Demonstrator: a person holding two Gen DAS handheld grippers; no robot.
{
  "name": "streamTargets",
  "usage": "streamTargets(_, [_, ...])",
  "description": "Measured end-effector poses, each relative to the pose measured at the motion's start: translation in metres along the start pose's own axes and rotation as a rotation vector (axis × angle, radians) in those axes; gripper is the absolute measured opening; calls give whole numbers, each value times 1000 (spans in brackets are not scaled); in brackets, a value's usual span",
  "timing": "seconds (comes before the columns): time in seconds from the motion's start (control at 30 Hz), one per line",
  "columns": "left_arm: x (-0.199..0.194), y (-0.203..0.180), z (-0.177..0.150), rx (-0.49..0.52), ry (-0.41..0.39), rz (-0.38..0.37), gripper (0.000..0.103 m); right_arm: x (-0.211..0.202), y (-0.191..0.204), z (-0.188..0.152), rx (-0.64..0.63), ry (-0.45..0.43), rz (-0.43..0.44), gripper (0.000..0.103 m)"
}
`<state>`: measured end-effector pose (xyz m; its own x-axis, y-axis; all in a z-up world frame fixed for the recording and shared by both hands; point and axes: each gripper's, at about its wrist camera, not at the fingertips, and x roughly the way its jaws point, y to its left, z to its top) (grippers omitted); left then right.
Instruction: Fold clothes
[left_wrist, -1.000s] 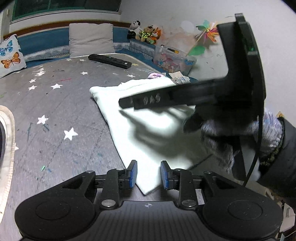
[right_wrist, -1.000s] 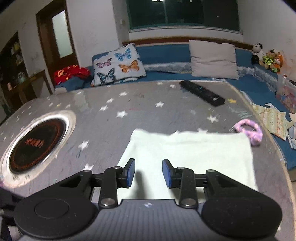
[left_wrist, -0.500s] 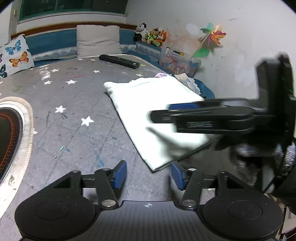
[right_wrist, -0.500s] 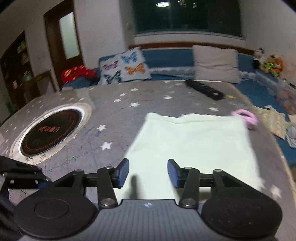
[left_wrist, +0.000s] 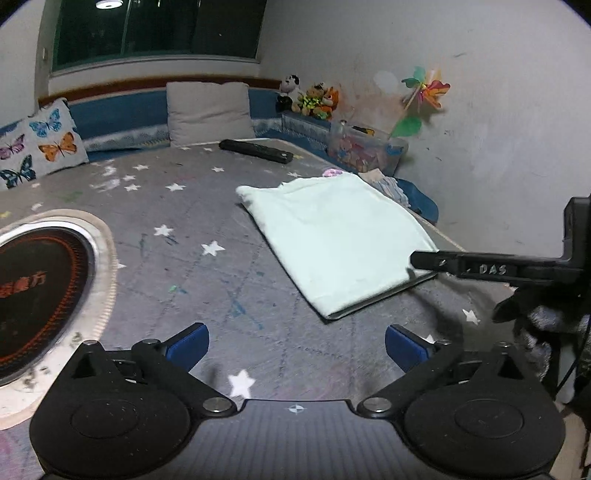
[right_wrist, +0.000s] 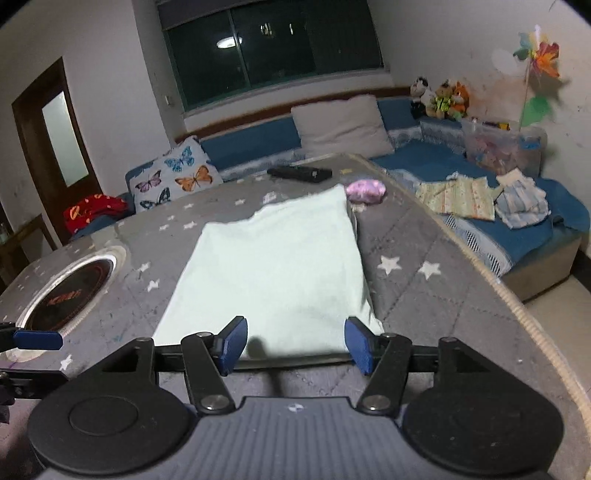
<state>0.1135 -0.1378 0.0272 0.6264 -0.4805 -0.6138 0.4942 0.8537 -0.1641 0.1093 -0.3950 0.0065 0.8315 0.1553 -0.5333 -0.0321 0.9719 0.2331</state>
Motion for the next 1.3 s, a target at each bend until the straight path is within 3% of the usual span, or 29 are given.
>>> streamTargets(0.13, [-7,5,-5,-20,-15,24,103,-3,3,3,12,-45,14,69])
streamTargets(0.33, [-19,11,-13,-33,-30,61,103,8,10,-8,24,-27,-1,83])
streamTargets(0.63, [-28,16,-21,-85,-31,70,103,-17,-7,-30,156,-39,-50,90])
streamTargets(0.77, [-27,12,-26,-85,-17,66,103,-32,-1,-39,153,-43,-50,103])
streamTargets(1.3, [-27,-3,-41,-70,51,75,103,-61,34,-60,120,-33,-100,103])
